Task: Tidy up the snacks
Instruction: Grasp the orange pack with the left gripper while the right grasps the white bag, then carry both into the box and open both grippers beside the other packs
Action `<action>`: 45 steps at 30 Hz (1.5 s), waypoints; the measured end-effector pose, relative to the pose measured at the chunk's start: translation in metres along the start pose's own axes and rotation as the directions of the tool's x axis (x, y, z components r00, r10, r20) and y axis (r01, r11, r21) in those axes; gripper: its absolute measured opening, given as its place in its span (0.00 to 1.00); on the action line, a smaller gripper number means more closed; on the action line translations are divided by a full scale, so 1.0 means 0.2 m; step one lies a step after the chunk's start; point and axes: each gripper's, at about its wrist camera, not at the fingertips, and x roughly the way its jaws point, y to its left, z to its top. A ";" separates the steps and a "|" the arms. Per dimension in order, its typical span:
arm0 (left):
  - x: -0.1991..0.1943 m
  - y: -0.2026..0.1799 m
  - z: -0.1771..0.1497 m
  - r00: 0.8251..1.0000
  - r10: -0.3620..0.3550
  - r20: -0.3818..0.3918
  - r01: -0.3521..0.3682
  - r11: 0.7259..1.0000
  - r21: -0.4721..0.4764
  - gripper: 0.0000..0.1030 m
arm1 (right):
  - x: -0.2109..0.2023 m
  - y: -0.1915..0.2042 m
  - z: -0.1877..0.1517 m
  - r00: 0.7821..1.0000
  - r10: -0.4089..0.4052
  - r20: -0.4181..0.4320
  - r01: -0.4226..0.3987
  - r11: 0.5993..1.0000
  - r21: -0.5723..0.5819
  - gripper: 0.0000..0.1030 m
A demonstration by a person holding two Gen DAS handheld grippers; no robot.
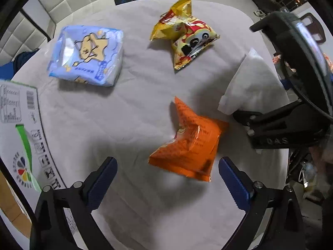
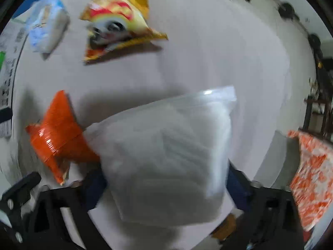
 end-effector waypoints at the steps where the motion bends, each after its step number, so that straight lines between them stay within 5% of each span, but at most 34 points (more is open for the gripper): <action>1: 0.00 -0.02 0.01 1.000 0.001 0.000 -0.001 1.000 0.010 0.97 | 0.01 -0.03 0.00 1.000 0.020 -0.006 -0.020 0.999 0.036 0.84; 8: 0.12 -0.19 0.10 0.998 -0.001 -0.057 0.007 0.993 0.117 0.95 | 0.01 -0.25 -0.14 0.998 0.062 -0.006 -0.059 0.974 0.220 0.81; 12: 0.23 -0.25 0.12 0.992 -0.003 -0.123 0.019 0.991 0.129 0.59 | 0.04 -0.33 -0.22 0.995 0.097 0.008 -0.095 0.948 0.303 0.81; 17: 0.21 -0.29 0.11 0.995 0.004 -0.100 0.006 0.995 0.101 0.45 | 0.05 -0.39 -0.27 0.990 0.136 0.037 -0.139 0.905 0.402 0.81; 32: 0.07 -0.19 -0.02 1.000 0.003 0.011 -0.002 0.998 -0.056 0.39 | 0.03 -0.39 -0.45 0.973 0.198 0.120 -0.232 0.839 0.492 0.74; 45: -0.42 0.11 -0.18 0.977 -0.066 0.204 0.087 0.992 -0.092 0.39 | -0.28 -0.33 -0.48 0.943 0.219 0.248 -0.312 0.842 0.441 0.73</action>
